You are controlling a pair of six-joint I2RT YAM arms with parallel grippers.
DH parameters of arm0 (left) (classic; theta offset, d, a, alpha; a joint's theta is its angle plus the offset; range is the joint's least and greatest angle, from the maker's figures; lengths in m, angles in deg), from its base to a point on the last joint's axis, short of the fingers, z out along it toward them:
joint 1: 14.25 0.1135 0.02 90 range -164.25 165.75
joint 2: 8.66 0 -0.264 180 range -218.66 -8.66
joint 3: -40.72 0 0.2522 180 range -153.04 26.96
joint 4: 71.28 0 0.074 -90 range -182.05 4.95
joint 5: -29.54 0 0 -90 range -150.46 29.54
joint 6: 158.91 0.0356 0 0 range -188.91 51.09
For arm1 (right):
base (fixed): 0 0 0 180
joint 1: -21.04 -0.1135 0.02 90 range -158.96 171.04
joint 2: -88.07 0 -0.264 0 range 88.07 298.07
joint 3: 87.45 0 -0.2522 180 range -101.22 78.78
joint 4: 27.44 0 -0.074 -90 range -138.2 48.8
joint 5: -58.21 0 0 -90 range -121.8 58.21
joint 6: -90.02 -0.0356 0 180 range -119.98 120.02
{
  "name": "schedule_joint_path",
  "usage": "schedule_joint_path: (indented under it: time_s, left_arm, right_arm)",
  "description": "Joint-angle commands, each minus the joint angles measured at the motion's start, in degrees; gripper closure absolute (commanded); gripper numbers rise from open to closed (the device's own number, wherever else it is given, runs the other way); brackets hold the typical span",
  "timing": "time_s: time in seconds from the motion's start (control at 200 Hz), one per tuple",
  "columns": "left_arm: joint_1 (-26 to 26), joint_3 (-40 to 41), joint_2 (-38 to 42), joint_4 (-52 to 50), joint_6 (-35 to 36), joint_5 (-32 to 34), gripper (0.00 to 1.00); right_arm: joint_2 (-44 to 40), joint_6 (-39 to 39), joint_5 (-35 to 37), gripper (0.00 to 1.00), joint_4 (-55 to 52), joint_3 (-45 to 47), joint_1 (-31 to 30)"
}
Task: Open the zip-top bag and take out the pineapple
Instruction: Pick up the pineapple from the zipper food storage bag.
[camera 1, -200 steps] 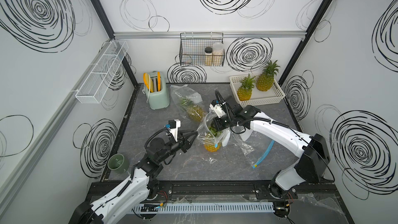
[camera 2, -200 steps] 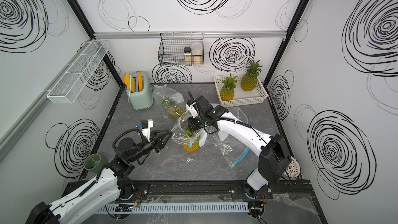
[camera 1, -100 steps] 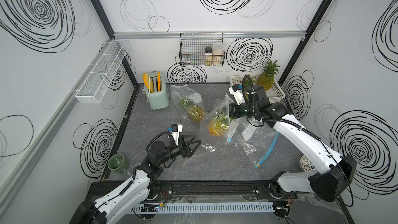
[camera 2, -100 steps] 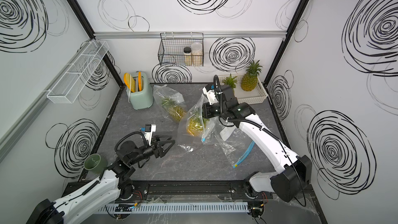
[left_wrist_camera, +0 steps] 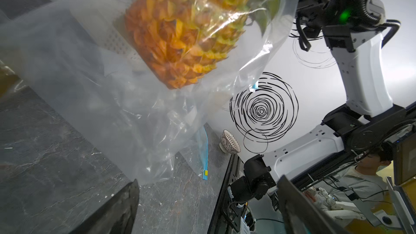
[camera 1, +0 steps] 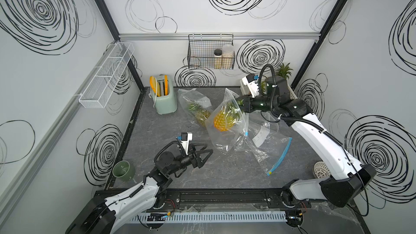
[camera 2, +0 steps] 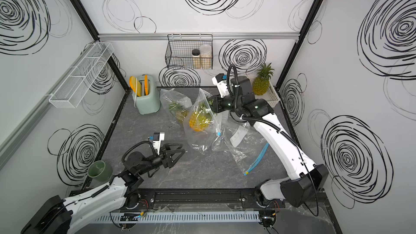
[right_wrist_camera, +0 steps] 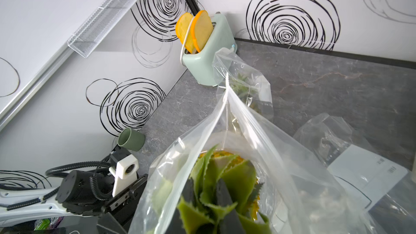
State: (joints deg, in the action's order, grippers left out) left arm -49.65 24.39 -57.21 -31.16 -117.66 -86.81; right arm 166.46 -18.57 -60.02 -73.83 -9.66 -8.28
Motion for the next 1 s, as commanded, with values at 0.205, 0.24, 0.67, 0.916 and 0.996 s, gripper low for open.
schedule_joint_path:
  time_s: [0.205, 0.24, 0.67, 0.916, 0.996]
  left_arm:
    - [-2.54, -2.12, -15.04, 17.95, -0.29, 2.22, 0.03]
    - [-2.19, -2.33, -16.13, 19.24, -0.38, 2.24, 0.04]
    - [-0.51, -4.79, -12.79, 13.12, 7.25, 7.32, 0.03]
    - [1.76, -7.15, -19.05, 17.50, 7.04, 5.32, 0.03]
    - [3.00, -7.71, -22.44, 20.55, 6.01, 4.29, 0.03]
  right_arm:
    - [-0.50, -0.64, -3.98, 1.00, 2.30, -6.33, -0.07]
    - [-0.63, -0.66, -4.03, 1.00, 2.26, -6.54, -0.08]
    - [-1.22, -0.74, -5.16, 1.00, 0.85, -8.66, -0.10]
    - [-1.40, -1.01, -5.75, 1.00, 0.52, -9.58, -1.15]
    - [-1.44, -1.10, -5.58, 1.00, 0.02, -10.00, -1.50]
